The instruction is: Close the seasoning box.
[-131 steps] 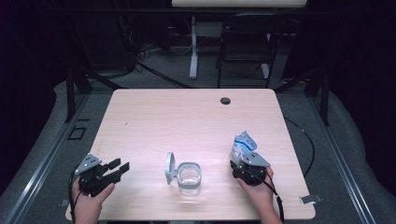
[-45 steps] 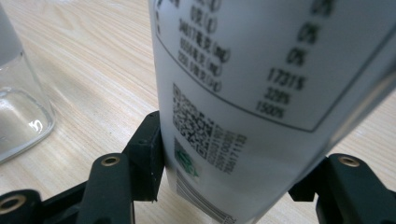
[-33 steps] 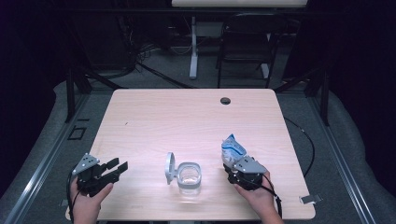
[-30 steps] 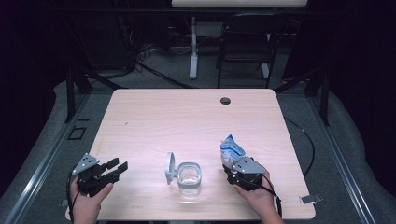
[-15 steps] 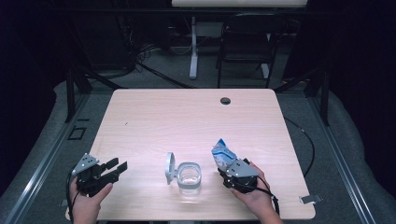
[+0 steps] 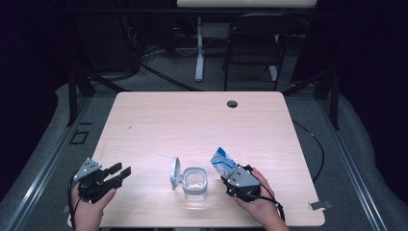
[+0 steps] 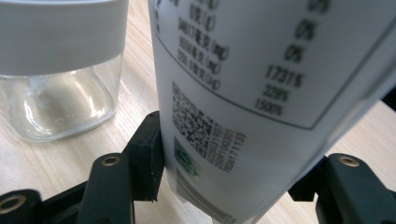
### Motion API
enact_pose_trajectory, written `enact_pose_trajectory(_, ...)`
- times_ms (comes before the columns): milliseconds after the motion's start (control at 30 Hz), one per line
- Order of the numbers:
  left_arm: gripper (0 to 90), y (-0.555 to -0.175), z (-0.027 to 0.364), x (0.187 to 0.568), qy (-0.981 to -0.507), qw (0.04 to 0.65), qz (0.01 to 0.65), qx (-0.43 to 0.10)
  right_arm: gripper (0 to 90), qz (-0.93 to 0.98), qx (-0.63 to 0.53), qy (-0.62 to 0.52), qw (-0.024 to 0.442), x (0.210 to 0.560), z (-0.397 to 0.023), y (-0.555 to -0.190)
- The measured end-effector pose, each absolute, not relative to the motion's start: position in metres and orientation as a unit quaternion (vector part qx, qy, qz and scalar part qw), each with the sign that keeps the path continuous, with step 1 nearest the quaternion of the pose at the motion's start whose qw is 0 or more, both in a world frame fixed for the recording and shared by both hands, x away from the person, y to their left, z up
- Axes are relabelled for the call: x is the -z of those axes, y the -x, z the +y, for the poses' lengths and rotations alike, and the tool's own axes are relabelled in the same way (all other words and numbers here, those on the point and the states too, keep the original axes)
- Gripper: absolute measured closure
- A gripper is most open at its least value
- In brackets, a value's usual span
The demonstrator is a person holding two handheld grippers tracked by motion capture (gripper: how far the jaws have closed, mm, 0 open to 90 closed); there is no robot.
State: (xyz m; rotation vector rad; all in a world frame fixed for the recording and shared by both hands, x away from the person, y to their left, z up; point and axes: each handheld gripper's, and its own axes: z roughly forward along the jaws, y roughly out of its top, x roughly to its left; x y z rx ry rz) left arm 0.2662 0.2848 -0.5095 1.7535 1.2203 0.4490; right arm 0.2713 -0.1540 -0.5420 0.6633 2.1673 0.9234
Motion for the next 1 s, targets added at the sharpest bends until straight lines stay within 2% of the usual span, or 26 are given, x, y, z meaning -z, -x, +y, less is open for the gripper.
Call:
enact_pose_trajectory(533,54.7,-0.2661,0.2861,0.5094,-0.710,0.463,0.498,-0.184,41.9,0.849,-0.336,-0.225,0.340,0.5432,-0.1467,-0.2702)
enact_pose_trajectory(1000,54.7,-0.2664,0.2903,0.5084,-0.706,0.464,0.502,-0.185,41.9,0.873,-0.309,-0.201,0.319,0.5383,-0.1461,-0.2674)
